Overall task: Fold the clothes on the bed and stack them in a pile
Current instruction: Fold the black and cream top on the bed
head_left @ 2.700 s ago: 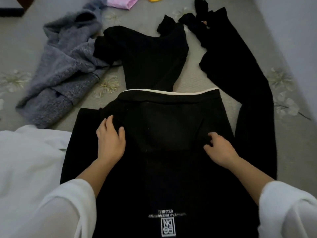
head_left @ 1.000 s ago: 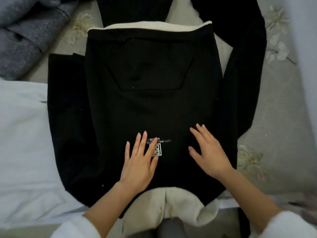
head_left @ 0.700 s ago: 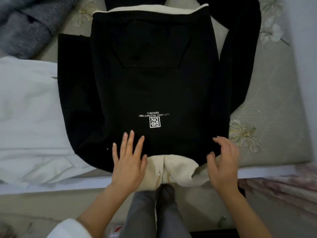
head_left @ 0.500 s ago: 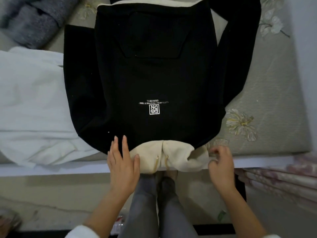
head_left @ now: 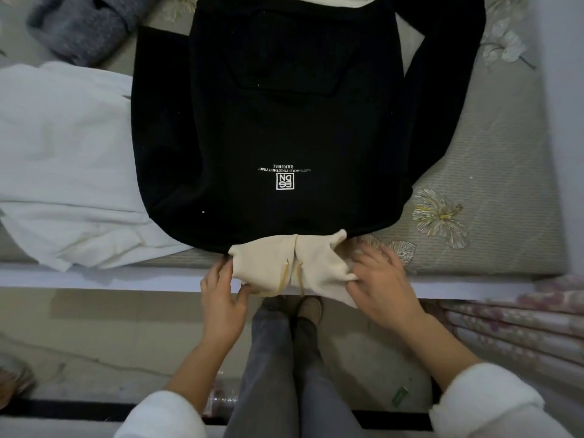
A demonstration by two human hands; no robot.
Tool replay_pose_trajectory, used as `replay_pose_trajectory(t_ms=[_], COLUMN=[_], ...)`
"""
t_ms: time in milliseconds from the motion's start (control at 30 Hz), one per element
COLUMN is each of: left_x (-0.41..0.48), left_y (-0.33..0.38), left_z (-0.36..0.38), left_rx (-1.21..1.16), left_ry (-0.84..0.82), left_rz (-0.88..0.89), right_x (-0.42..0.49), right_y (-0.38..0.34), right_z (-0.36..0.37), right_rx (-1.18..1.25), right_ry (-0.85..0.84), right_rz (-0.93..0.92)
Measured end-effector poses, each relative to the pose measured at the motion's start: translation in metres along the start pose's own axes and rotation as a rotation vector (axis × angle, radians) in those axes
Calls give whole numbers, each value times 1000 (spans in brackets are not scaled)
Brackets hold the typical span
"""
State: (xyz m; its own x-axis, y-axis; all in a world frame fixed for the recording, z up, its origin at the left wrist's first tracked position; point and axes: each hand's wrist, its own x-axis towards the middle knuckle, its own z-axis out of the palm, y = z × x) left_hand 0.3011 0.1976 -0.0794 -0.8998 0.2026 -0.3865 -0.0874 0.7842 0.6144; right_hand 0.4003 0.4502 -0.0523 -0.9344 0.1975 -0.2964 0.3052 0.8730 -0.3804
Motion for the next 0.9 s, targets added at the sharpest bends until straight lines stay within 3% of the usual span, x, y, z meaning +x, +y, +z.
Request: replay_pose_trajectory(t_ms=[100,167,300,400,500,600,667,767,833,900], left_x=[7,11,11,13,5,-6,-12,-9,2,21], left_y=[2,6,26,39,35,31,33,44,52,68], left_z=[-11,-14,-23,-31,-46,-63,-68,-72,-75,-79], left_rx=[-18,-11,-355,-652,-846,-785,-565,-425,-600,-957], left_ry=[16,1,-168,-383,-709,-1083,-1248,-1188,-1027,-854], left_rz=[61,56,-168,-422,-678,-693,-606,-663,-756,-792], right_x=[6,13,19,16,9,0,-2,1,9,25], right_y=[-11,-15,-11,-8,-7,-6,-7,-11,-13,-13], right_z=[-26,-43,-63,-63,-59,-58,-57,-59,-66,-79], right_rx=[546,927,1566,1526,1447,1472,1430,1279,1205,1273], right_ry=[-25,47,-17,-30,-5,-11,-20,-95,-116,-119], right_rz=[242,415,704,789,865,1023,1105,1081,1029,989])
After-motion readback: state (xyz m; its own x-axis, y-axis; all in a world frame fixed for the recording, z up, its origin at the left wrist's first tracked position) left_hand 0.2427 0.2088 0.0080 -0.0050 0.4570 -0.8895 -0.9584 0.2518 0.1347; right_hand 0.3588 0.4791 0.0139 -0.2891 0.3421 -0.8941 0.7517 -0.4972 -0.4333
